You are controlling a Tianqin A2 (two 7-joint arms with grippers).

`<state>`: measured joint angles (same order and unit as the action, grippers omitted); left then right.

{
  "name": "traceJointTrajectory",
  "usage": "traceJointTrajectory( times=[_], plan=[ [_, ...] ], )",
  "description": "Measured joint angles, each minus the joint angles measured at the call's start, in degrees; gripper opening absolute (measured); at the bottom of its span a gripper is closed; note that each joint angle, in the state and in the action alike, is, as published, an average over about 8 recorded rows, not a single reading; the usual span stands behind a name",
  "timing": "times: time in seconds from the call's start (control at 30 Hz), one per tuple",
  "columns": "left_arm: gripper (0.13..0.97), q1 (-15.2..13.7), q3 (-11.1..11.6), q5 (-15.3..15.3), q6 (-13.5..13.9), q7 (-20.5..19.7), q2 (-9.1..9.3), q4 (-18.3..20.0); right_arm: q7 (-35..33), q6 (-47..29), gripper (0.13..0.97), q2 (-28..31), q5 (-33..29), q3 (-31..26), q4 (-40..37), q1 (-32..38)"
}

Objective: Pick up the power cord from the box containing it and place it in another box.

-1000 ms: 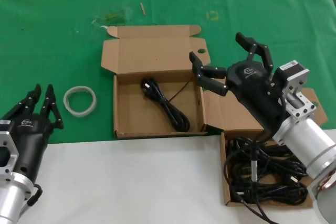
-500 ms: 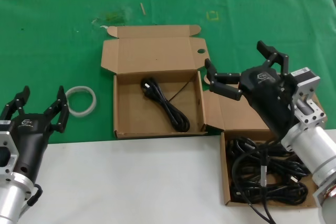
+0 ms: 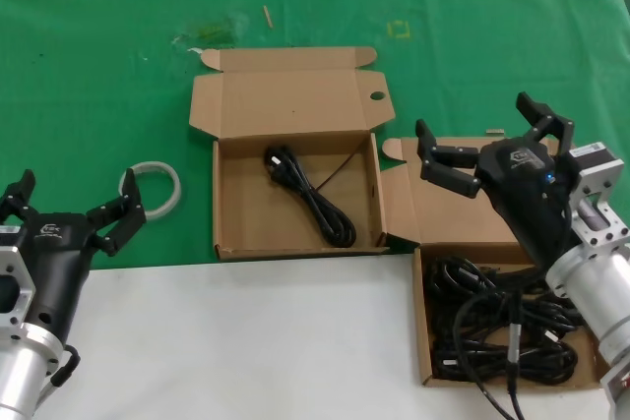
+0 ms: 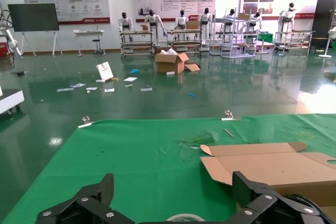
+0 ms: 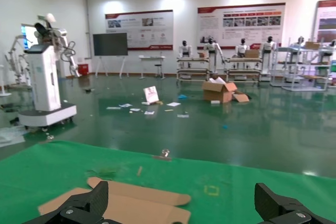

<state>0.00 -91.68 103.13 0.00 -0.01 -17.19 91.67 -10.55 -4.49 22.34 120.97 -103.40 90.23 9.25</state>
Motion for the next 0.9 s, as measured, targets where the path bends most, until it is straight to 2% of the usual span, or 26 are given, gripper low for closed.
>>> traceJointTrajectory(
  times=[0.07, 0.37, 0.67, 0.9],
  plan=[
    [0.742, 0.0, 0.0, 0.0, 0.0, 0.0, 0.0, 0.0, 0.55, 0.23, 0.966, -0.27, -0.95, 0.63, 0.08, -0.49],
    [0.881, 0.0, 0.0, 0.0, 0.0, 0.0, 0.0, 0.0, 3.11, 1.32, 0.966, -1.52, -5.24, 3.45, 0.43, -2.73],
    [0.954, 0.0, 0.0, 0.01, 0.0, 0.0, 0.0, 0.0, 5.66, 2.41, 0.966, -2.77, -9.57, 6.29, 0.77, -4.97],
    [0.957, 0.0, 0.0, 0.0, 0.0, 0.0, 0.0, 0.0, 7.51, 3.2, 0.966, -3.67, -12.71, 8.36, 1.03, -6.6]
  ],
)
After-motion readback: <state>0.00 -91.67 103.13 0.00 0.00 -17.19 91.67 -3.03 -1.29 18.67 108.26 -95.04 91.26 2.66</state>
